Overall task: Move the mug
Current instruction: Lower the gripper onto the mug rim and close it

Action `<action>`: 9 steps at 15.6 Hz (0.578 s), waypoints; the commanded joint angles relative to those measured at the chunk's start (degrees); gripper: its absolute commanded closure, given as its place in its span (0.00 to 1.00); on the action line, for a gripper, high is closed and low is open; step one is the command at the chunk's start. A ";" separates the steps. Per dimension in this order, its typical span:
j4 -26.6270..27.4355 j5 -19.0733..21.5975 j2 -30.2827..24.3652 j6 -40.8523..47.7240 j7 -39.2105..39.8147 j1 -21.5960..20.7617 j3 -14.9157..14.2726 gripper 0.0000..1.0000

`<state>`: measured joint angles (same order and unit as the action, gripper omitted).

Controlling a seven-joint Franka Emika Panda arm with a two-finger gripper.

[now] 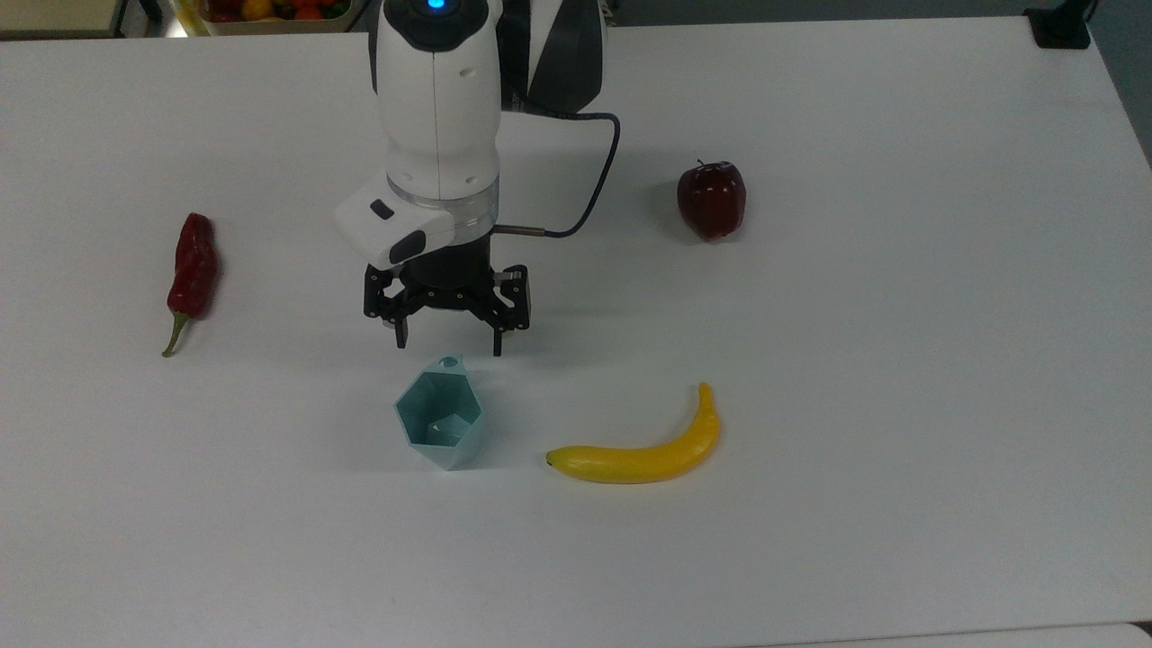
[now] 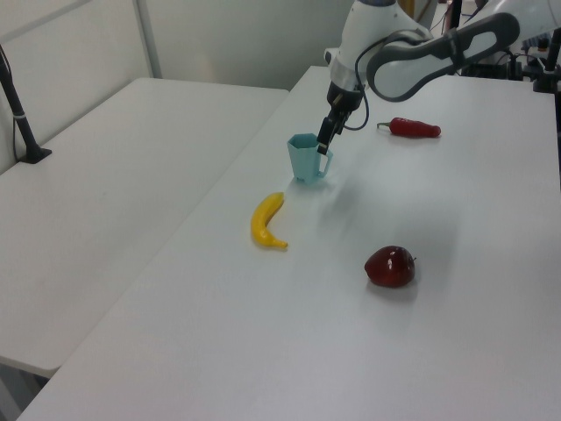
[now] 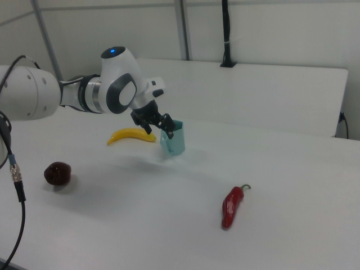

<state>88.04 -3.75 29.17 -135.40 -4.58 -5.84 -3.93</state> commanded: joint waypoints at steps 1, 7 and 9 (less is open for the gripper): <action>-1.55 0.32 2.19 -0.30 -6.29 -0.31 -0.46 0.00; -1.47 -0.47 4.49 -2.06 -5.96 -0.49 -0.46 0.13; -1.38 -0.38 4.84 -3.20 -5.96 -0.49 -0.46 0.26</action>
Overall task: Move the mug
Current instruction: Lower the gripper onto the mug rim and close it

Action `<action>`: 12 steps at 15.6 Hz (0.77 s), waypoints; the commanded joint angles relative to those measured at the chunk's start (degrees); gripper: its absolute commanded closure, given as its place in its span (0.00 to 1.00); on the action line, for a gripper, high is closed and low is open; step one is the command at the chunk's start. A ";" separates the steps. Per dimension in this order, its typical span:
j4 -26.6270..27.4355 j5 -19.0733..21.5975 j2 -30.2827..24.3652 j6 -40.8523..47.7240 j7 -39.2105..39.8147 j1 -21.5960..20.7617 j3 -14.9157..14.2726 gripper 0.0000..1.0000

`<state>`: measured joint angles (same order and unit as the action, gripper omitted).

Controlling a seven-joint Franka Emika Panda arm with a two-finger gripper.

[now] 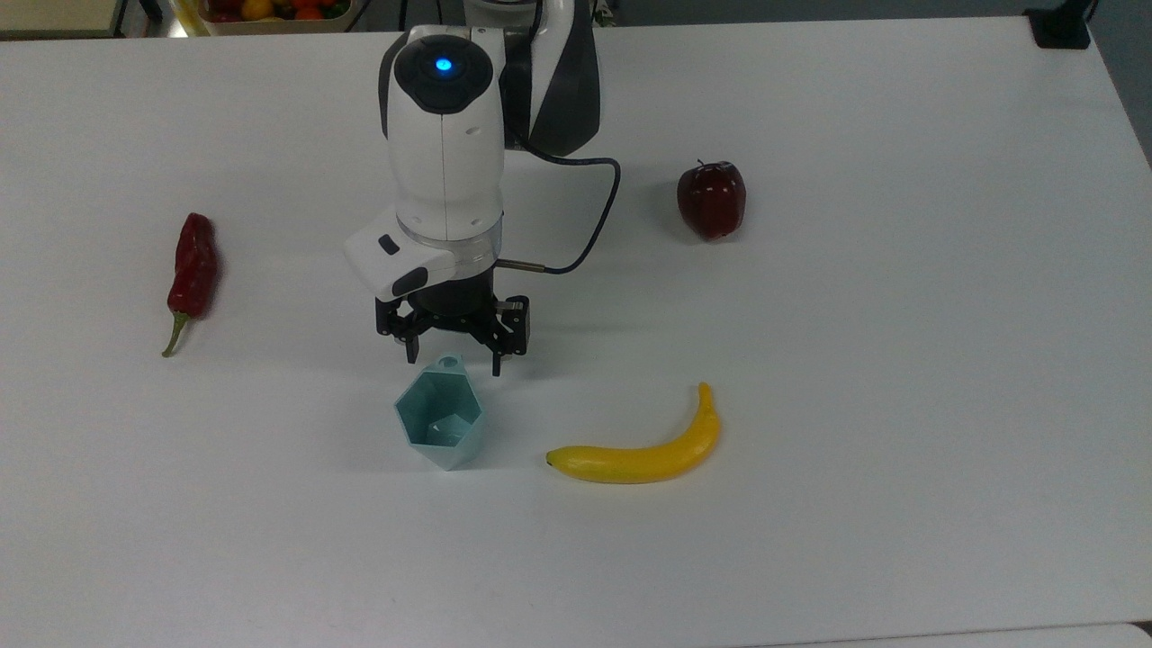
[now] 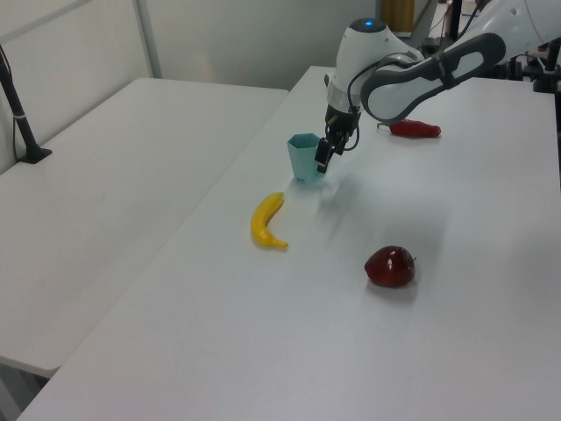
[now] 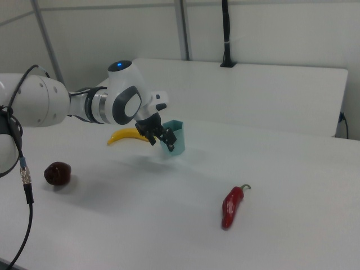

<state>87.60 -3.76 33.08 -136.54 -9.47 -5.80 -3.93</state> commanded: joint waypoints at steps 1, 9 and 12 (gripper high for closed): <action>-0.85 -0.37 0.93 -2.84 -1.08 -0.53 -0.47 0.29; -0.76 -1.51 0.75 -3.20 -1.08 -0.80 -0.47 0.89; -0.68 -1.60 0.14 -3.03 -1.08 -0.88 -0.47 1.00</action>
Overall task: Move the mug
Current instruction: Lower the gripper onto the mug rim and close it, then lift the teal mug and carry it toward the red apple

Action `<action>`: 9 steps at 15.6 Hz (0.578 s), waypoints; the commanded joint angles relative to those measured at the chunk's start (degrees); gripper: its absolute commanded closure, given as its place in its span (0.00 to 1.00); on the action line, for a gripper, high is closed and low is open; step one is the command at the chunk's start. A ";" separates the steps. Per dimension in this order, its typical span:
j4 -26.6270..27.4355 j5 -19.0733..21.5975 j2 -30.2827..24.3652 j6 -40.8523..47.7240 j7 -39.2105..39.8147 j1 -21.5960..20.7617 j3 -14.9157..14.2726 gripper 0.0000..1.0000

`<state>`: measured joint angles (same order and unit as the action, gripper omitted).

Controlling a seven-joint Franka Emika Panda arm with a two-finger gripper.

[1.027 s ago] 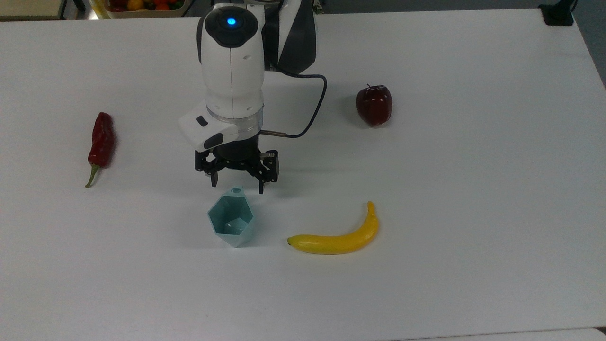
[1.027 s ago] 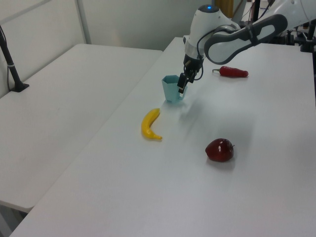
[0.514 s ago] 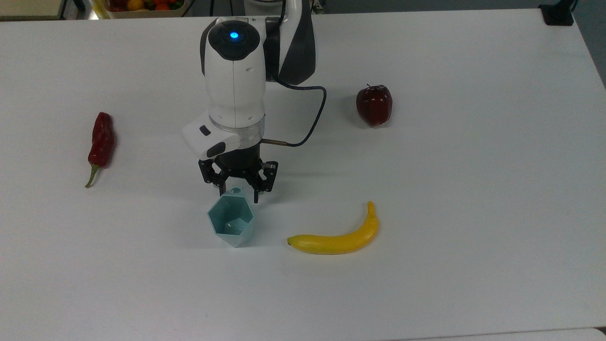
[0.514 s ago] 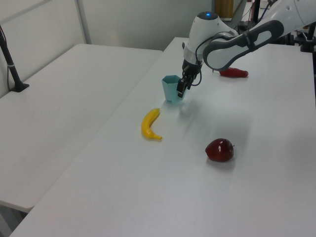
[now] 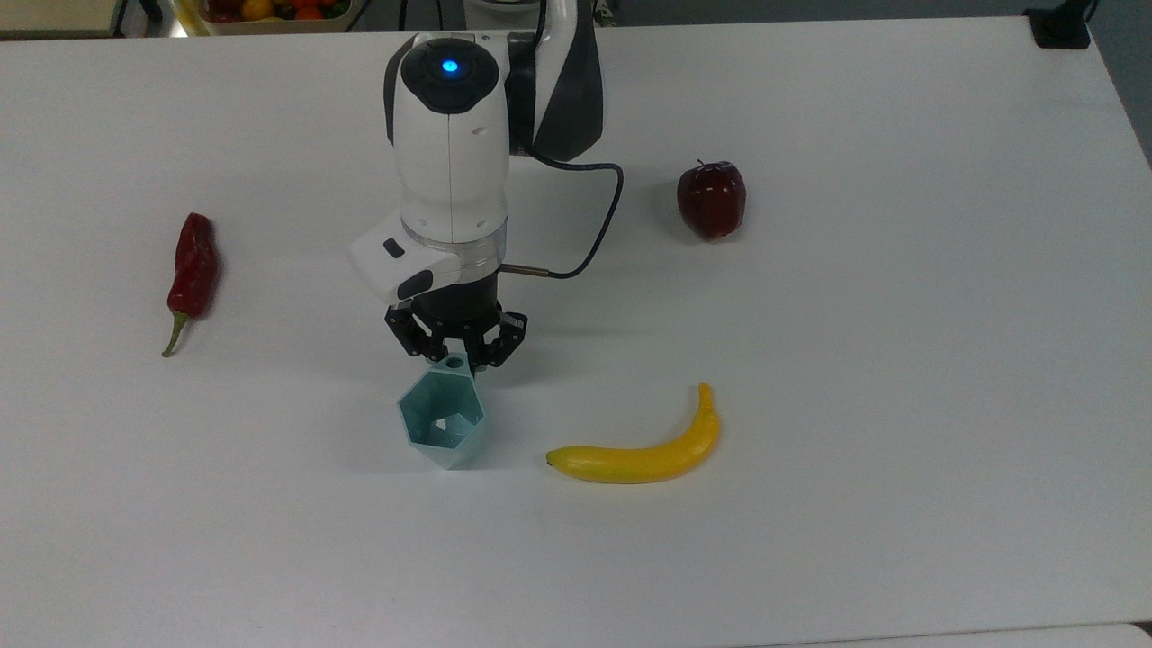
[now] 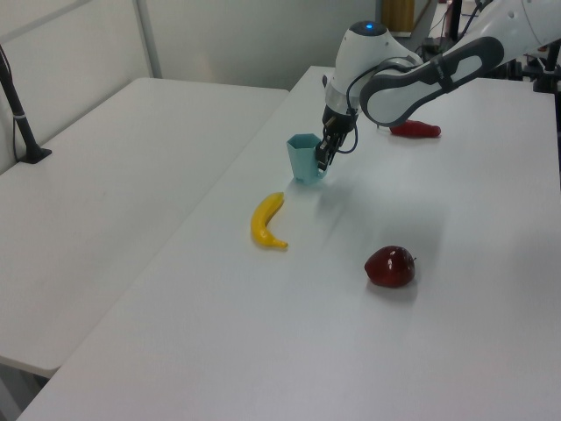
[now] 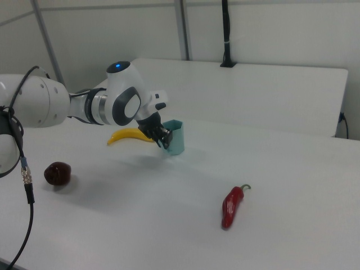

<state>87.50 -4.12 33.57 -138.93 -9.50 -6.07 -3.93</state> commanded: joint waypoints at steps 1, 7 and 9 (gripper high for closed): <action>-0.49 -1.24 -0.96 -0.55 -1.05 -0.61 -0.47 1.00; 8.28 -3.35 -10.61 -0.20 -1.22 -0.70 -0.47 1.00; 13.72 -3.44 -16.06 -0.20 -1.31 -0.70 -0.47 1.00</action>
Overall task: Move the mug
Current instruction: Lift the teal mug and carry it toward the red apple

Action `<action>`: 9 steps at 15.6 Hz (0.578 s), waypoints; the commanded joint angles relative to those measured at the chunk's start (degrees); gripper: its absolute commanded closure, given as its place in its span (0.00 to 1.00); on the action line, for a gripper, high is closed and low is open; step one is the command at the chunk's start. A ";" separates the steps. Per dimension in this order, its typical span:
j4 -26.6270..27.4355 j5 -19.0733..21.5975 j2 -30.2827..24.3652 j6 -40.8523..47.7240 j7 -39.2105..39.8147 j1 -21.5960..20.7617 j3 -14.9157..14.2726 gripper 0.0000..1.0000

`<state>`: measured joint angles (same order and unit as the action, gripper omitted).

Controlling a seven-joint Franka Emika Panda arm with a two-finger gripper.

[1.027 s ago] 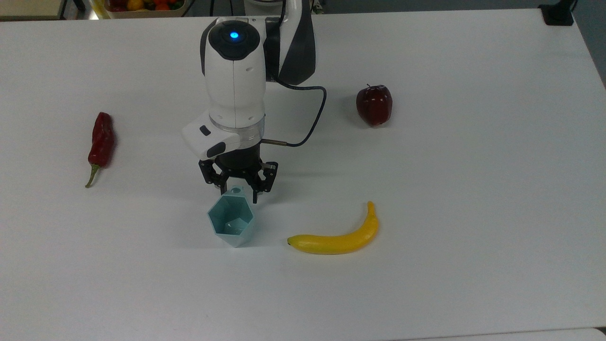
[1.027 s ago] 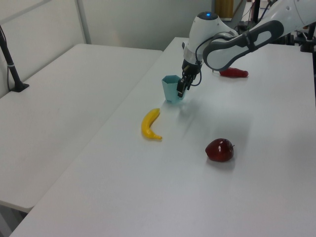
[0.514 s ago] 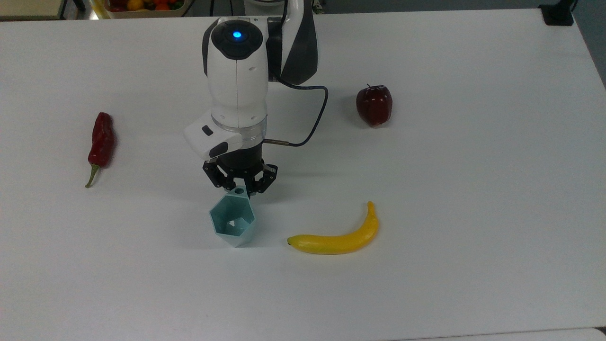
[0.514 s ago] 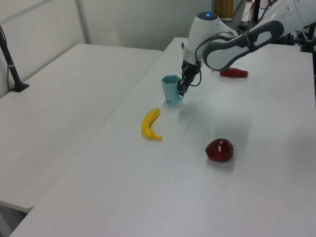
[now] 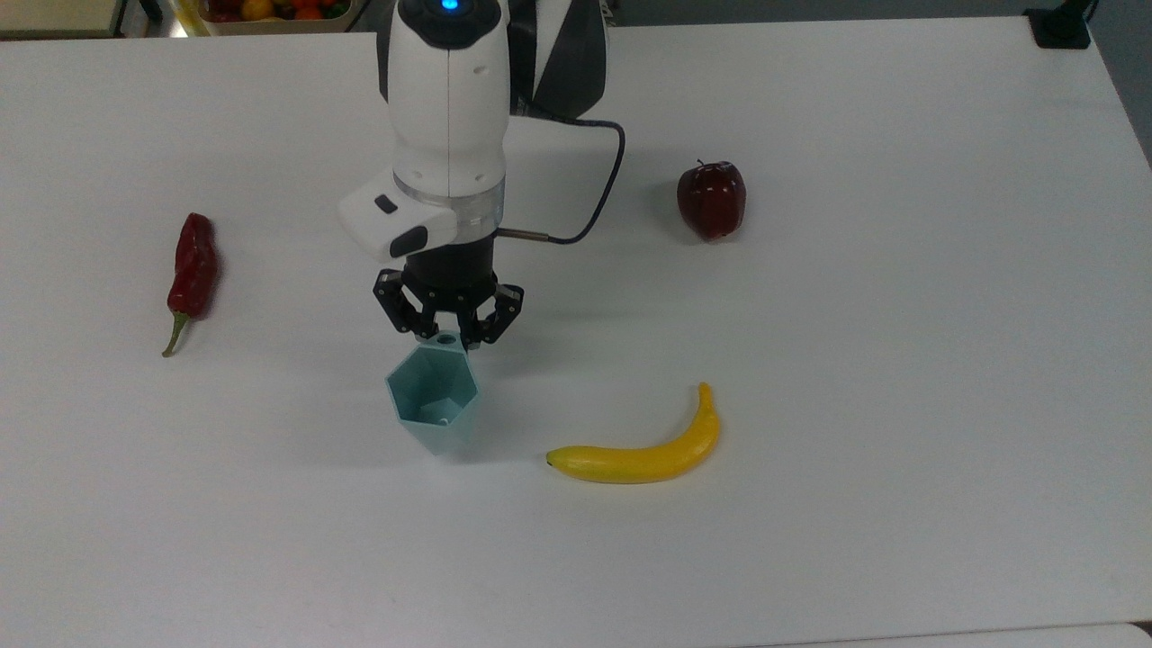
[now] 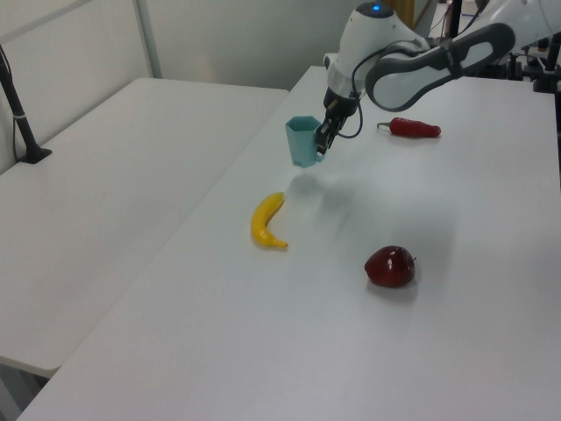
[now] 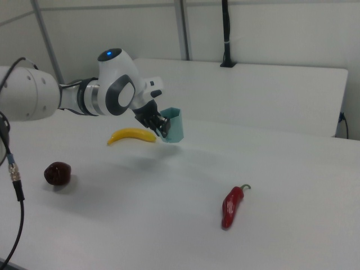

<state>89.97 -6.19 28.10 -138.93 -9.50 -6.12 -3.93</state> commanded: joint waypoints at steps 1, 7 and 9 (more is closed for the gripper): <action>13.89 -1.37 -13.22 -0.11 -1.22 -0.39 -0.38 1.00; 33.40 -1.46 -29.05 0.06 -0.87 -0.56 -0.29 1.00; 37.98 -1.81 -31.25 -0.20 -0.87 -0.73 0.06 1.00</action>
<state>117.09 -6.37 3.97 -138.44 -9.50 -6.03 -3.93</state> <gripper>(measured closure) 0.744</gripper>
